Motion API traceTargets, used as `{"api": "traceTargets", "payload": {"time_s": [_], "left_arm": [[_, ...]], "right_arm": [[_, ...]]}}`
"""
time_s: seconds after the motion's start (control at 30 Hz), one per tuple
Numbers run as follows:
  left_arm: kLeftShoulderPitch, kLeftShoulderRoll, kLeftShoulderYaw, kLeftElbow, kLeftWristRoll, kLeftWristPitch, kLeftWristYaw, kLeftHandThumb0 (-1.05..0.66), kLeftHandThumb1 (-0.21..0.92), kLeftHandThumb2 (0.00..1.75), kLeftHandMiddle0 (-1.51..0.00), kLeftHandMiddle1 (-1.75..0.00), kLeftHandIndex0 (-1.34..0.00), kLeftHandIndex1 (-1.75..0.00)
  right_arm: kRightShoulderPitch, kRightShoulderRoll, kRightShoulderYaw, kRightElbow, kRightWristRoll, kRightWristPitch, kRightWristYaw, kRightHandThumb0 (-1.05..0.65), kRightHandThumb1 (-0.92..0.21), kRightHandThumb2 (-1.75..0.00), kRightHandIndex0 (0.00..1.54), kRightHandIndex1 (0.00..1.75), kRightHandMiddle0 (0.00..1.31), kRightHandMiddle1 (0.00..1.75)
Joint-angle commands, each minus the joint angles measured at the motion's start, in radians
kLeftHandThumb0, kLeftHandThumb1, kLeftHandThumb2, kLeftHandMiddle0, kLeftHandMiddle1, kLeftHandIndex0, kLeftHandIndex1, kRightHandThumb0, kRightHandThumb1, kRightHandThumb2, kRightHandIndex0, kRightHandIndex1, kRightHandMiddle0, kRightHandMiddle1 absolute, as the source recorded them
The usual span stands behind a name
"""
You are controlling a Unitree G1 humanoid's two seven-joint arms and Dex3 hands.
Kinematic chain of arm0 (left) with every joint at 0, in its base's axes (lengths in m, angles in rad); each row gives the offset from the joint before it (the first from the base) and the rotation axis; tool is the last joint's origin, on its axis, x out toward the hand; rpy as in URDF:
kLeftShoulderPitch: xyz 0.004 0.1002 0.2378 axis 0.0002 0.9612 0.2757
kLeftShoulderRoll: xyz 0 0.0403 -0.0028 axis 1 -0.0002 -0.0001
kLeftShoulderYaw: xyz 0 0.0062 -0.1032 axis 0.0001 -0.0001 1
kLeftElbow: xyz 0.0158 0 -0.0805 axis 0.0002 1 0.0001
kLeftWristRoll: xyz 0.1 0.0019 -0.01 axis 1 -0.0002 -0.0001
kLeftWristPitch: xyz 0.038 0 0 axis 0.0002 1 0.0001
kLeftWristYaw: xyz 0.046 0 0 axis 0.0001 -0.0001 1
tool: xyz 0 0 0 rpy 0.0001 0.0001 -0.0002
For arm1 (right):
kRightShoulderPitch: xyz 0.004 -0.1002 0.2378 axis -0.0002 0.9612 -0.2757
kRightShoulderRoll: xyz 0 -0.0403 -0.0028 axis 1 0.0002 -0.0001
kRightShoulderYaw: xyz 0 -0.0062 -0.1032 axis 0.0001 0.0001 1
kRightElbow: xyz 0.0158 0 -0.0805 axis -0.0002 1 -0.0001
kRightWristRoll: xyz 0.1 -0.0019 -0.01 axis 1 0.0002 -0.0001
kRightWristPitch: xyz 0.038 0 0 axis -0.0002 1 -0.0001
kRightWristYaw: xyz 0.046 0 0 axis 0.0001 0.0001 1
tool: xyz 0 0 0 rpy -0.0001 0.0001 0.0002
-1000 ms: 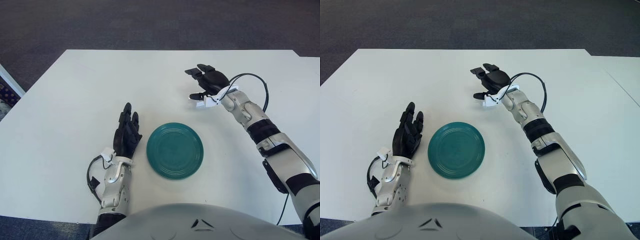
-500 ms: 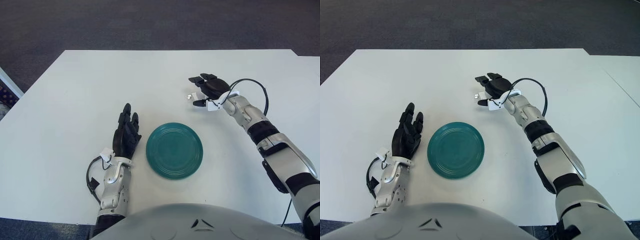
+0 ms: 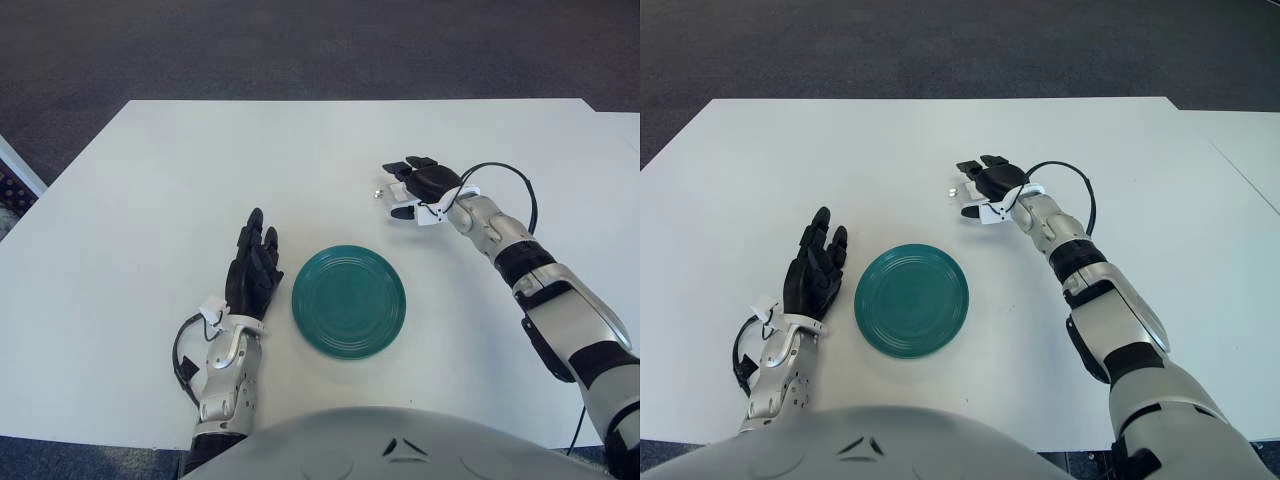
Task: Put the charger into the plate.
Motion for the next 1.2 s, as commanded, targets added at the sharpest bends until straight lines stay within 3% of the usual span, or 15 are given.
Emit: {"api": "traceTargets", "payload": {"time_s": [0.0, 0.73, 1.17], "left_arm": [[0.018, -0.011, -0.002, 0.0, 0.007, 0.018, 0.01, -1.05, 0.92, 0.83, 0.0, 0.0, -0.01, -0.08], [0.026, -0.024, 0.0, -0.008, -0.004, 0.016, 0.01, -1.05, 0.92, 0.81, -0.03, -0.01, -0.02, -0.13], [0.04, -0.021, -0.018, -0.043, 0.031, 0.045, 0.046, -1.05, 0.92, 0.81, -0.05, -0.01, -0.01, -0.14]], "right_arm": [[-0.027, 0.01, 0.009, 0.038, 0.011, -0.007, -0.016, -0.98, -0.92, -0.69, 0.03, 0.0, 0.0, 0.17], [-0.065, 0.067, 0.052, 0.235, 0.006, -0.011, -0.077, -0.91, -0.92, -0.64, 0.08, 0.01, 0.0, 0.25], [-0.075, 0.099, 0.12, 0.315, -0.025, 0.022, -0.111, -0.88, -0.92, -0.59, 0.18, 0.02, 0.0, 0.38]]}}
